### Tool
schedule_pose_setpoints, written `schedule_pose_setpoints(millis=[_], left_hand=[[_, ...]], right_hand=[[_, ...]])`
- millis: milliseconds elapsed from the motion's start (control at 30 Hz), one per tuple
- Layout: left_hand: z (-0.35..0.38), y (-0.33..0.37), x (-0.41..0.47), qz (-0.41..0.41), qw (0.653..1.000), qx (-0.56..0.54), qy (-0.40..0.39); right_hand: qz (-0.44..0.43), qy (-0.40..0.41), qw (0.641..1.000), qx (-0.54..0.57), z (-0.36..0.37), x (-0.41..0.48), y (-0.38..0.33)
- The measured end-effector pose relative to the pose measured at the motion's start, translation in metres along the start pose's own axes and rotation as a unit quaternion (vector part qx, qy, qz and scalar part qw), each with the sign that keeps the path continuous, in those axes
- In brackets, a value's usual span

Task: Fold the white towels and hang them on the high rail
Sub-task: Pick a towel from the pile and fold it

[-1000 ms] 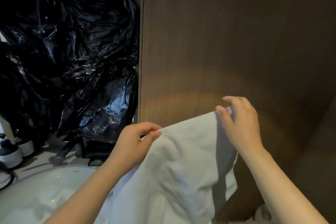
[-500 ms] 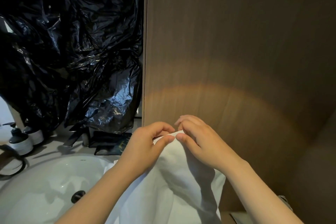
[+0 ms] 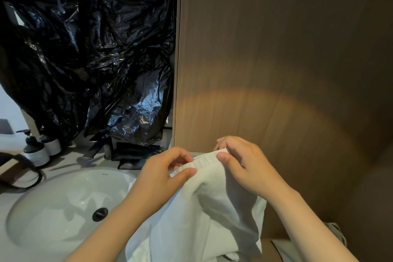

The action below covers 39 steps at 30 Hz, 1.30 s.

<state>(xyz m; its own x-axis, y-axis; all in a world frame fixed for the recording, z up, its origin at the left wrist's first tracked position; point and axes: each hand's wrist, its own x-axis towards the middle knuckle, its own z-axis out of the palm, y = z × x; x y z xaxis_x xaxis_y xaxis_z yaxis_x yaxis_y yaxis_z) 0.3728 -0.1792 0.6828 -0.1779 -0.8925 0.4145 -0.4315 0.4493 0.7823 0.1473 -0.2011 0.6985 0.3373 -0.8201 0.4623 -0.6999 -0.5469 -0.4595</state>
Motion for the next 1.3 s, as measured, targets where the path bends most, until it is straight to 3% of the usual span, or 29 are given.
schedule_pose_setpoints(millis=[167,467,600,700,800,933,1133,1300], left_hand=[[0.004,-0.003,-0.002,-0.050,0.998,0.012,-0.045],[0.007,-0.012,-0.010,-0.041,0.988,0.030,-0.146],[0.006,-0.010,-0.009,-0.030,0.992,0.068,-0.100],[0.002,-0.007,-0.010,-0.028,0.999,0.036,-0.019],[-0.007,0.001,-0.007,-0.055,0.998,0.007,-0.011],[-0.031,0.018,0.006,-0.034,0.998,0.024,-0.046],[-0.047,0.024,0.020,0.007,0.959,0.193,-0.208],[-0.027,-0.008,0.008,-0.077,0.943,0.229,-0.230]], right_hand=[[0.002,-0.003,1.000,0.014,0.002,-0.005,-0.002],[-0.002,0.007,1.000,0.021,0.002,-0.010,-0.003],[0.005,0.008,1.000,0.000,0.002,-0.009,-0.001],[0.018,0.010,0.999,-0.030,-0.002,-0.007,0.000],[0.019,0.008,0.999,-0.042,-0.006,-0.006,-0.004],[-0.007,0.021,0.998,-0.063,-0.015,-0.002,-0.010],[-0.032,0.041,0.995,-0.091,-0.018,0.003,-0.012],[-0.019,0.051,0.993,-0.102,-0.012,0.004,-0.010]])
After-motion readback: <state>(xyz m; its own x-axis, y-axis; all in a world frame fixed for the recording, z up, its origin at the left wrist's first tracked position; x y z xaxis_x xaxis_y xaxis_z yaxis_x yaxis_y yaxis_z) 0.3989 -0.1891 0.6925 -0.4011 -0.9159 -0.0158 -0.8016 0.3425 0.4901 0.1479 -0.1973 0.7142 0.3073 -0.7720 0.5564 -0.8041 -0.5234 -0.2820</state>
